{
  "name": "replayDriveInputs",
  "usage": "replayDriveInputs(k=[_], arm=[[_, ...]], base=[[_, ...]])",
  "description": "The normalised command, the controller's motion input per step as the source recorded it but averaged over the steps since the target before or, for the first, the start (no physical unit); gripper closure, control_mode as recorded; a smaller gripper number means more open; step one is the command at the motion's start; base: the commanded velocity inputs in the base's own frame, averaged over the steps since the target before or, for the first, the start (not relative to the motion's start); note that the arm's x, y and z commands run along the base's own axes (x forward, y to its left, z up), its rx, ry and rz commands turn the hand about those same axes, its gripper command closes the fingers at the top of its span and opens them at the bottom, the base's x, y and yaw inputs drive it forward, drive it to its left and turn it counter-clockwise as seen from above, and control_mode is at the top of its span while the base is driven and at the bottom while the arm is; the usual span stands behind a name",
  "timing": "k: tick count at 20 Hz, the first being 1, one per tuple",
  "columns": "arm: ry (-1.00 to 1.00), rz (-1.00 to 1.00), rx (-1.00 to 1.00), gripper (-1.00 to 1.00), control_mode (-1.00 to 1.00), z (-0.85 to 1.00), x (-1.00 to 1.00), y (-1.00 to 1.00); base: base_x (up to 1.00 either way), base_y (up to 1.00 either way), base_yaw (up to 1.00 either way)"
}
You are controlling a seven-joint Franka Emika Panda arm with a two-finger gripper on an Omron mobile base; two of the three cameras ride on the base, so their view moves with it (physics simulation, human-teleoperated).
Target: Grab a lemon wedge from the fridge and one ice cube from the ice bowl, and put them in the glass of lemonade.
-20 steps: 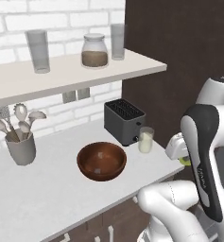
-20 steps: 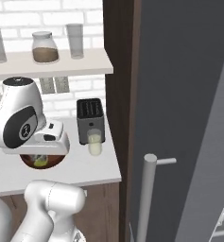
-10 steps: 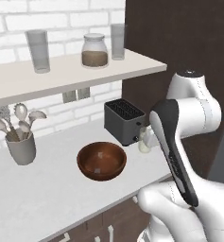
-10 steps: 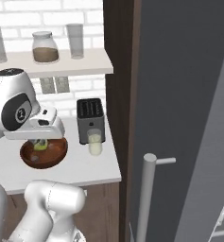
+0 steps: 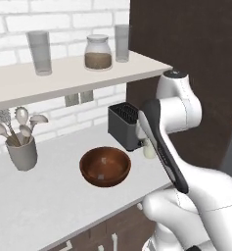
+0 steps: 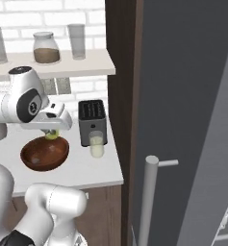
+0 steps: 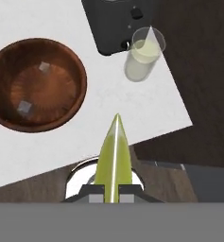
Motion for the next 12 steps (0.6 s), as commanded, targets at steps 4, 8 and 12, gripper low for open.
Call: replayDriveInputs(k=[4, 8, 12], arm=[[-0.01, -0.2, 0.0, 1.0, -1.0, -0.15, 1.0, -0.3], [0.0, -0.18, 0.01, 1.0, -1.0, -0.21, 1.0, -0.45], [0.0, -0.12, 0.05, 1.0, -1.0, -0.21, 0.62, -0.61]], base=[[0.0, 0.0, 0.0], [0.0, 0.0, 0.0], [0.0, 0.0, 0.0]])
